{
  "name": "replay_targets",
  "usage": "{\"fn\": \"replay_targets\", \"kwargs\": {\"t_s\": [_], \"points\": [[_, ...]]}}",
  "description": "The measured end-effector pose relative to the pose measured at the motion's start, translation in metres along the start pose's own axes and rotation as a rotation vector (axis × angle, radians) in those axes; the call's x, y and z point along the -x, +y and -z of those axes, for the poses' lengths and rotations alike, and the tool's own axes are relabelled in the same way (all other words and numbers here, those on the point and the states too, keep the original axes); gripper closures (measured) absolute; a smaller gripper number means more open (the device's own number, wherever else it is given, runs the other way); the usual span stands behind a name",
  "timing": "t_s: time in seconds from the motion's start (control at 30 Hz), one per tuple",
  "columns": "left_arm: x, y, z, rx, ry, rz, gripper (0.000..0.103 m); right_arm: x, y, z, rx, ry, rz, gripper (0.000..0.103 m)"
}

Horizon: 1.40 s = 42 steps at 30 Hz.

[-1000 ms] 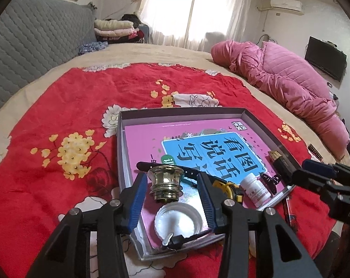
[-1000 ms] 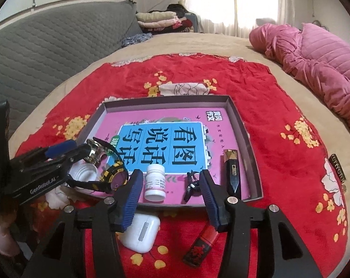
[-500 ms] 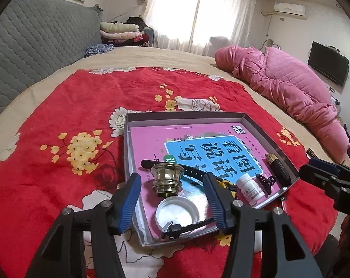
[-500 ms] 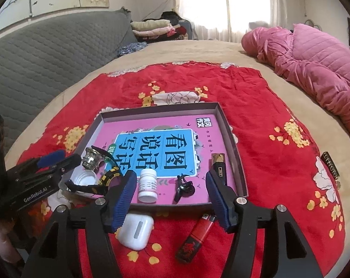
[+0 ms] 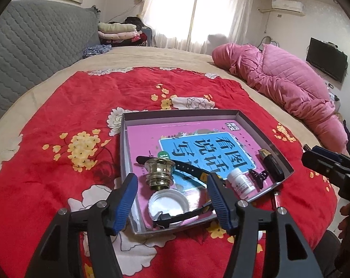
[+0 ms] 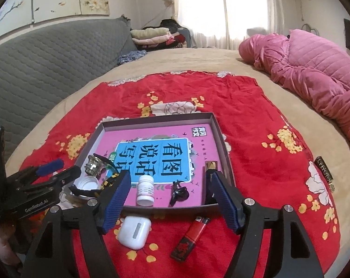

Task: Organize rigid objects
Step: 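Open the left gripper to release the brass knob in the box, then withdraw both, then grasp the red lighter with the right gripper while the left approaches the white earbud case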

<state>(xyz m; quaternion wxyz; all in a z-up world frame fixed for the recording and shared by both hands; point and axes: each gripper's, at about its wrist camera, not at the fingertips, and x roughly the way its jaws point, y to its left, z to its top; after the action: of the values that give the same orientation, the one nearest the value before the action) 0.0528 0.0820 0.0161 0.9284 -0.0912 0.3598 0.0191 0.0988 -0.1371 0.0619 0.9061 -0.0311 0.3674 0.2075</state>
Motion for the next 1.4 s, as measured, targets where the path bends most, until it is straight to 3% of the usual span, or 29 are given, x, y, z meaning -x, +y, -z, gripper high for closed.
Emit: {"fn": "replay_targets", "kwargs": {"t_s": [0.53, 1.03, 1.4], "points": [[0.008, -0.025, 0.008, -0.022, 0.043, 0.027, 0.042, 0.013, -0.011, 0.010, -0.014, 0.000, 0.036, 0.029], [0.010, -0.065, 0.029, -0.063, 0.131, 0.073, 0.042, 0.008, -0.012, 0.049, -0.034, 0.084, 0.083, 0.028], [0.011, -0.073, 0.036, -0.065, 0.162, 0.073, 0.042, 0.004, -0.017, 0.058, -0.057, 0.114, 0.085, 0.028]]}}
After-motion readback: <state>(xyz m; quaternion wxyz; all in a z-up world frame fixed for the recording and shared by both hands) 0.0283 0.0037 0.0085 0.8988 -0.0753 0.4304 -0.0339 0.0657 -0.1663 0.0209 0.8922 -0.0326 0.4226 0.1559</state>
